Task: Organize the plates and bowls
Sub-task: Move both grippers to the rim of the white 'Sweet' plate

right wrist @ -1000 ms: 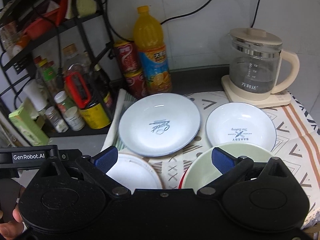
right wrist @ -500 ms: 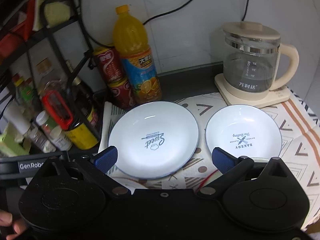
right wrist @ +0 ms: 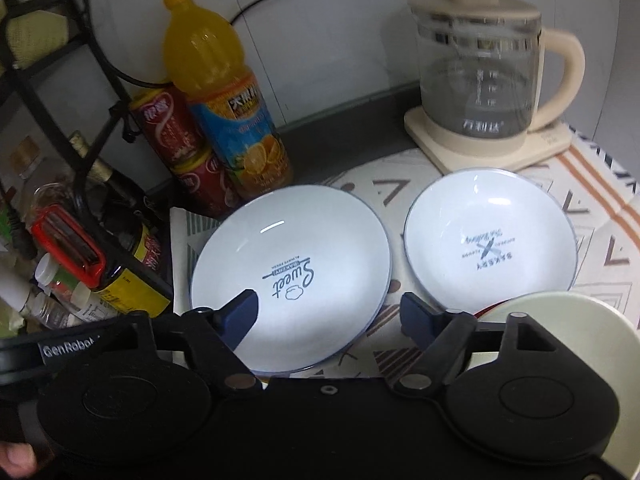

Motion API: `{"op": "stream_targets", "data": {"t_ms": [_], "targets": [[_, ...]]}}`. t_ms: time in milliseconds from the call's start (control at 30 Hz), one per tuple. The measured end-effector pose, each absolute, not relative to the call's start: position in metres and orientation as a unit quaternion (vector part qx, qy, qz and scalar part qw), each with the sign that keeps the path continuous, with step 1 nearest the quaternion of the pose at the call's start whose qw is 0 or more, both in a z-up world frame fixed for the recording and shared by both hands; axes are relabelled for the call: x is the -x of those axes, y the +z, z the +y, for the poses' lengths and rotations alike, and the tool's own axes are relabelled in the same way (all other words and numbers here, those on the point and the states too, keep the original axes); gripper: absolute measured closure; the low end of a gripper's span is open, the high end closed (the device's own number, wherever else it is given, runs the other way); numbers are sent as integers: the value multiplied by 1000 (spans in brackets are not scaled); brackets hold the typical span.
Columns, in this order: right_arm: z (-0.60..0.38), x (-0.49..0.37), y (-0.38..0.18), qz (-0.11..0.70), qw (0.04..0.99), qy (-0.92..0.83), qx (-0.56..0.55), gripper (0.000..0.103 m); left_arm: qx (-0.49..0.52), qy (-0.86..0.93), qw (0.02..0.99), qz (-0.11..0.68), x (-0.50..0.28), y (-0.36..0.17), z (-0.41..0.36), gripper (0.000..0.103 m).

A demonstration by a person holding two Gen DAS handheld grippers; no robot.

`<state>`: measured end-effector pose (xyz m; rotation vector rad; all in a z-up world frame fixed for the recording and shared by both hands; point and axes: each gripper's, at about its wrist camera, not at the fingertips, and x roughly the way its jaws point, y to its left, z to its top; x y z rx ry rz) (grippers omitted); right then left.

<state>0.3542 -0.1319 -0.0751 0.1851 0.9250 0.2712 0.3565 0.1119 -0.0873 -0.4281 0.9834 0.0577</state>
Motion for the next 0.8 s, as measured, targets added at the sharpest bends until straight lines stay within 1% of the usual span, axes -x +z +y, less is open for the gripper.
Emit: {"op": "stream_targets", "data": {"t_ms": [67, 200, 467, 633, 800], "targets": [[-129, -359, -79, 450, 880, 126, -88, 32, 209, 27, 855, 474, -359, -93, 113, 47], [-123, -369, -86, 466, 873, 123, -79, 32, 215, 28, 846, 487, -365, -106, 112, 51], [-104, -388, -104, 498, 861, 97, -37, 32, 214, 26, 832, 511, -376, -130, 105, 56], [-100, -398, -117, 515, 854, 75, -32, 32, 217, 32, 827, 518, -381, -141, 105, 57], [-97, -403, -127, 526, 847, 67, -29, 32, 227, 37, 818, 528, -387, -151, 108, 62]]}}
